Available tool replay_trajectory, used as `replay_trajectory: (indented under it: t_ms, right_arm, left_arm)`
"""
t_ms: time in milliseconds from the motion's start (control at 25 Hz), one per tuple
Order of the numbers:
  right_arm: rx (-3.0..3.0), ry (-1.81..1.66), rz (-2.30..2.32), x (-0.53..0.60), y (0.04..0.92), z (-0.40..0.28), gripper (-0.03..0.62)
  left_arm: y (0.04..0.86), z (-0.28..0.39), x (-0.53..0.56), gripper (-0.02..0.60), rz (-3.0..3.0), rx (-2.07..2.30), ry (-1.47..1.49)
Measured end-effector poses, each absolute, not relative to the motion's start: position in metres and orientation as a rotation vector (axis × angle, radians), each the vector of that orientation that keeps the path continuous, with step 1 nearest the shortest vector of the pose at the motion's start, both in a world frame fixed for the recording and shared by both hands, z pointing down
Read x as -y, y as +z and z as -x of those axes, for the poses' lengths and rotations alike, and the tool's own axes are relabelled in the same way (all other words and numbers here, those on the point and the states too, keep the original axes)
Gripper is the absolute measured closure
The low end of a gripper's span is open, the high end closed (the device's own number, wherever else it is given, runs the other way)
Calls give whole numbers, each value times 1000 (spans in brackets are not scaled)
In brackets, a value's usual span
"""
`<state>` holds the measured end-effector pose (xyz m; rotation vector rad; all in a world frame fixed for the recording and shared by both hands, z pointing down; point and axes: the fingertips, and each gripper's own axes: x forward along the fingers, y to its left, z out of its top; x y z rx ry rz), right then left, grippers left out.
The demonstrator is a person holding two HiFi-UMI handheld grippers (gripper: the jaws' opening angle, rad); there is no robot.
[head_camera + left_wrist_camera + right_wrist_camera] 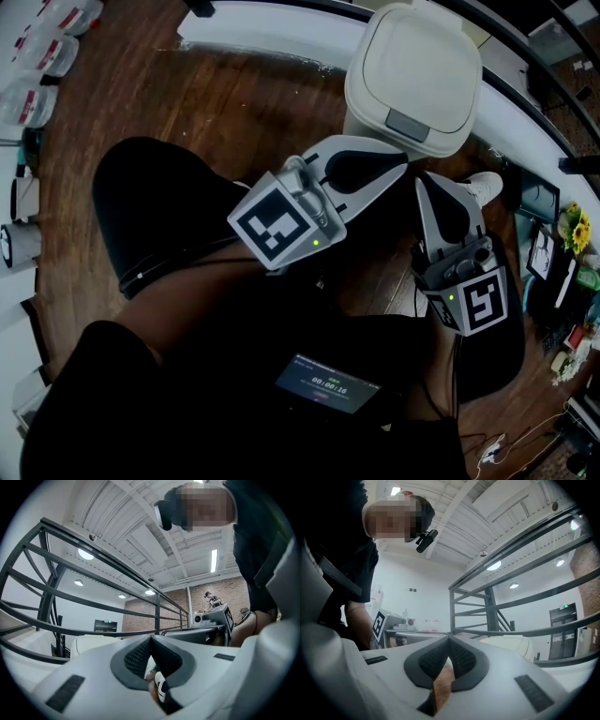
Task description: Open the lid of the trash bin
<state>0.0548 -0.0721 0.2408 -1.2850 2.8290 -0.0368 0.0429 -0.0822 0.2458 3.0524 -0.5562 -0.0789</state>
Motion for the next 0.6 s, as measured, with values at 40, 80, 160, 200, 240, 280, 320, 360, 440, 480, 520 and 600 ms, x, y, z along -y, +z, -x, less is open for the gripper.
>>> replay_trajectory:
  t_ms: [40,80,160,200,240,280,320,360,440,480,520,600]
  right_arm:
    - [-2829,-41,1287,72,242,-56,571]
    - [-2828,-45,1290,72,243,-57,571]
    - [-2824,-42,1297,72,243,-57,571]
    - [-2824,-41,1298,71,244,-58,571]
    - [-2824,-44,1298,71,245,-58,571]
    - [-2823,-48,1298,71,245,-59,571]
    - [-2820,-51,1299,70,245,-61,571]
    - [-2817,-53,1301,70,245,-62,571]
    - [-2813,-55,1306,68,246,-65,571]
    - [-2808,-51,1309,68,245,-66,571]
    - [-2804,-47,1312,68,245,-68,571]
    - [-2797,-42,1316,67,245,-70,571]
  left_arm:
    - [245,-44,81,543,-3056,551,-81]
    - [245,-44,80,543,-3058,544,-82]
    - [246,-45,78,543,-3066,532,-73]
    - [247,-46,77,543,-3071,528,-67]
    - [248,-47,77,543,-3074,524,-62]
    - [249,-48,76,543,-3076,522,-58]
    - [250,-49,76,543,-3077,520,-55]
    - [250,-50,76,543,-3077,520,-54]
    - [249,-52,75,543,-3075,523,-55]
    - [249,-53,75,543,-3074,525,-57]
    - [249,-54,75,543,-3073,527,-58]
    - [249,-56,74,543,-3070,530,-61]
